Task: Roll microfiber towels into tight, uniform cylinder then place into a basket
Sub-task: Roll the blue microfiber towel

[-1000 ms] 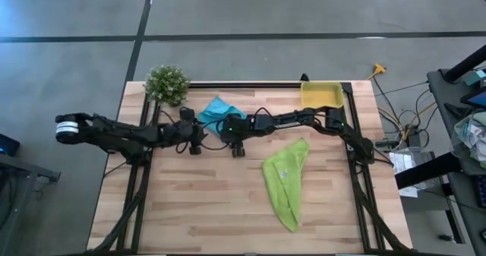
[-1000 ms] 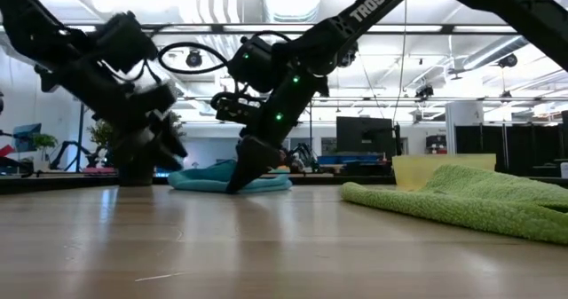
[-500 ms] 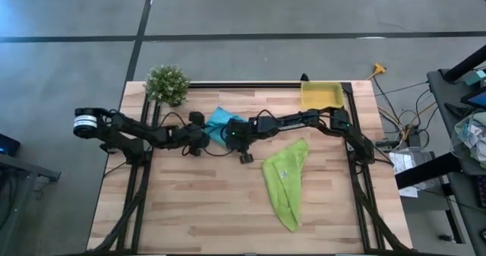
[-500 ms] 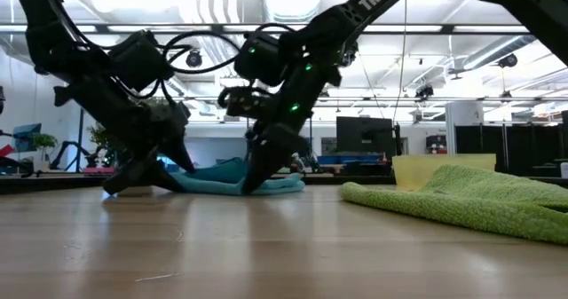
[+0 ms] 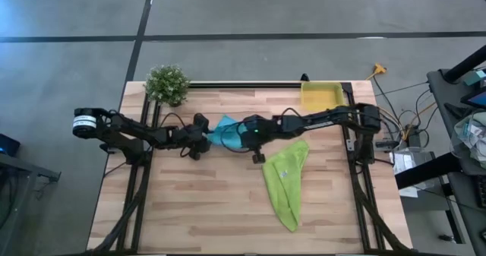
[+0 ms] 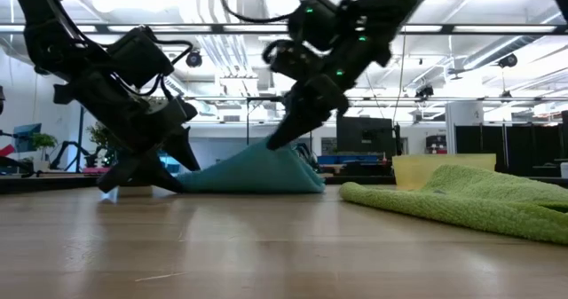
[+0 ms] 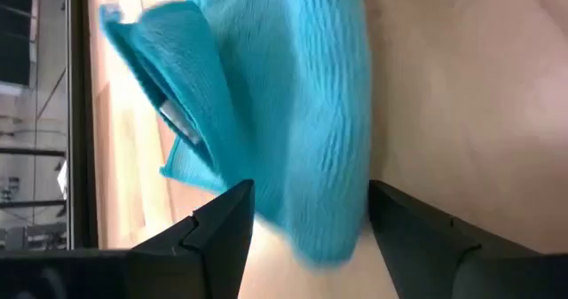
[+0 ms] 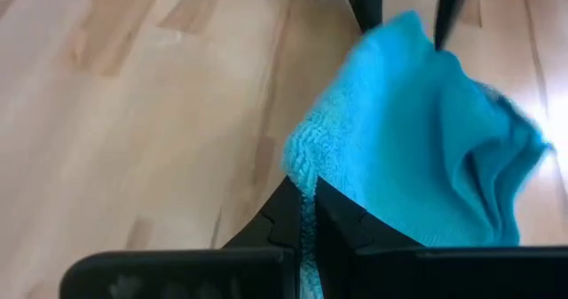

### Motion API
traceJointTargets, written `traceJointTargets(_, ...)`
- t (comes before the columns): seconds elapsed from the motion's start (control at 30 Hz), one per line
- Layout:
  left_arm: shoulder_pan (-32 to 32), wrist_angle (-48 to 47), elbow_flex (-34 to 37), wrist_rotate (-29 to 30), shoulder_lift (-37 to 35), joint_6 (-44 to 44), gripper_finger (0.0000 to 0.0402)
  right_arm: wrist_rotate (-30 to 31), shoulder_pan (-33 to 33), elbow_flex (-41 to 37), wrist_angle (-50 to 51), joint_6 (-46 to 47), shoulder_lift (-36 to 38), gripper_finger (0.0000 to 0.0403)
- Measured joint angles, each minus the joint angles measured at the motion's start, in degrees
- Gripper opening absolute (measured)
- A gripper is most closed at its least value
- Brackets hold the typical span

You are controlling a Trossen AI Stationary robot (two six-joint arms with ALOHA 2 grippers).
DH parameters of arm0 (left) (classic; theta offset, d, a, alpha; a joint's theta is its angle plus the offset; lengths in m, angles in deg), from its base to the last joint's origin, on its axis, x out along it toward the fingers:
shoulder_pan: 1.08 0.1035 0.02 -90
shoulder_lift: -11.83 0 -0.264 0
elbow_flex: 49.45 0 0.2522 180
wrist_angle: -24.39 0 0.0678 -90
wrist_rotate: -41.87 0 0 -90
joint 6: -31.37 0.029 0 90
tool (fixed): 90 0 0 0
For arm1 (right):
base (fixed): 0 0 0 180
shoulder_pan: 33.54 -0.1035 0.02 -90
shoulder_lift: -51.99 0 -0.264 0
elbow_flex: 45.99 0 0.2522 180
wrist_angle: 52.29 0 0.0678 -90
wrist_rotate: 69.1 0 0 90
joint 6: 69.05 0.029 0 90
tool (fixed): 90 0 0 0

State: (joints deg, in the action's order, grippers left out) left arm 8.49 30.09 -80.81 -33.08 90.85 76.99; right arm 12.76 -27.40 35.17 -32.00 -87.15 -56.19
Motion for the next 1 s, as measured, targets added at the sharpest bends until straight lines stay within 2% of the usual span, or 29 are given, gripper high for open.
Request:
traceJointTargets(0.13, -1.17, -0.50, -0.11, -0.15, -0.02, -0.15, 0.0178, 0.15, 0.14, -7.21, -5.51, 2.26, 3.37, 0.0009)
traceJointTargets(0.23, -2.06, -1.21, -0.62, -1.09, 0.08, -2.07, 0.0136, 0.22, 0.13, -11.60, -12.26, 4.18, 4.62, 0.0009)
traceJointTargets(0.4, -4.25, -1.06, -2.48, -4.26, 0.11, -6.23, 0.0055, 0.22, 0.12, -16.33, -17.82, 7.47, 4.68, 0.0009)
traceJointTargets(0.5, -6.52, -1.19, -3.28, -4.41, 0.11, -6.25, 0.0032, 0.24, 0.12, -18.22, -20.65, 10.29, 4.68, 0.0009)
traceJointTargets(0.67, -9.43, -1.07, -3.82, -4.53, 0.95, -5.83, 0.0039, 0.63, 0.12, -21.56, -25.02, 14.63, 4.68, 0.0009)
traceJointTargets(1.0, -10.07, -1.12, -3.72, -2.62, 3.72, -5.85, 0.0113, 0.58, -0.59, -27.10, -29.15, 21.56, 4.68, 0.0009)
